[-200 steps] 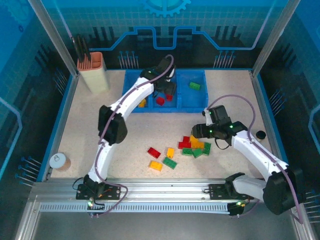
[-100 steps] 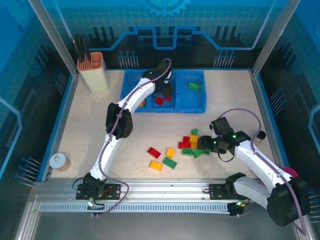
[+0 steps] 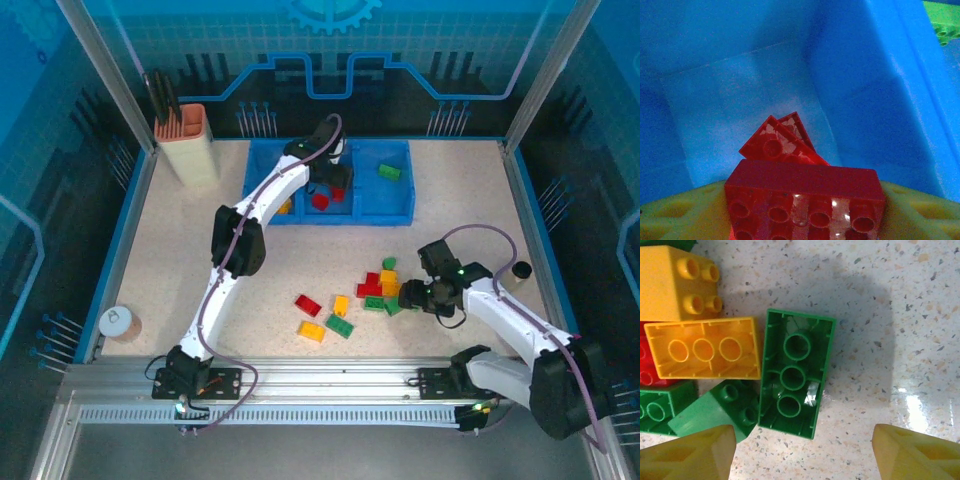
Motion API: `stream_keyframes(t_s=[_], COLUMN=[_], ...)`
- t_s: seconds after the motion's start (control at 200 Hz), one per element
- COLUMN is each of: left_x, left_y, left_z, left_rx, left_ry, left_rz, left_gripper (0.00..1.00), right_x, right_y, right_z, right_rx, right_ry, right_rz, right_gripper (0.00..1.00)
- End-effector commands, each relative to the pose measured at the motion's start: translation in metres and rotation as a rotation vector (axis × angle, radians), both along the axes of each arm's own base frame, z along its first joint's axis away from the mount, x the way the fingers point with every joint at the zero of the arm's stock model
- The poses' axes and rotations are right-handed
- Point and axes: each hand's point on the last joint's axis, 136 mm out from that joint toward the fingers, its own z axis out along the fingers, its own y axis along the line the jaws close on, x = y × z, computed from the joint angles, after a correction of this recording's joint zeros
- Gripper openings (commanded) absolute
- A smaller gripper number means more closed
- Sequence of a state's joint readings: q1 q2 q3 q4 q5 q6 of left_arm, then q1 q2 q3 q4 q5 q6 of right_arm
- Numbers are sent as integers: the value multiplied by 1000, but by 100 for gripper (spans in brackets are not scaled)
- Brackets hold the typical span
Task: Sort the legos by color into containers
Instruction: Place the lego in the container, then pick up the lego from the bottom-right of the table.
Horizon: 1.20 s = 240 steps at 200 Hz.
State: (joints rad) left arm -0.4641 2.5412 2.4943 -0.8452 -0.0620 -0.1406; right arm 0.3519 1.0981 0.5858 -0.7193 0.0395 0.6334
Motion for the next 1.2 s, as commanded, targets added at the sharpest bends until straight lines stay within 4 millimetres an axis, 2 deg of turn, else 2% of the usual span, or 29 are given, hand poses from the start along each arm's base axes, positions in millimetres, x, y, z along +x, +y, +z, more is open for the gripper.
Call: stream_keyframes(t_s=[0.0, 0.24, 0.475, 0.62, 0.946, 1.066, 1.196], left_x=[3, 0, -5, -10, -32, -46, -71], left_y=[-18, -18, -19, -23, -21, -13, -1], left_z=[43, 64, 86, 113, 186, 209, 229], left_rx=[-97, -105, -119, -145, -195, -204, -194], left_ry=[-74, -106, -135, -177, -285, -319, -333], left_rz=[-28, -37, -42, -58, -88, -98, -121], left_gripper=[73, 77, 79, 79, 80, 80, 80], right_x=[6, 16, 17, 19, 24, 27, 35], right_y=[-6, -3, 0, 1, 4, 1, 0], right_z=[-6, -12, -19, -23, -29, -23, 6], right_rx=[-18, -5, -3, 3, -8, -33, -50], right_ry=[-10, -9, 8, 13, 48, 42, -7], right_rz=[-36, -29, -10, -11, 19, 37, 76], right_gripper=[73, 72, 55, 47, 37, 32, 30])
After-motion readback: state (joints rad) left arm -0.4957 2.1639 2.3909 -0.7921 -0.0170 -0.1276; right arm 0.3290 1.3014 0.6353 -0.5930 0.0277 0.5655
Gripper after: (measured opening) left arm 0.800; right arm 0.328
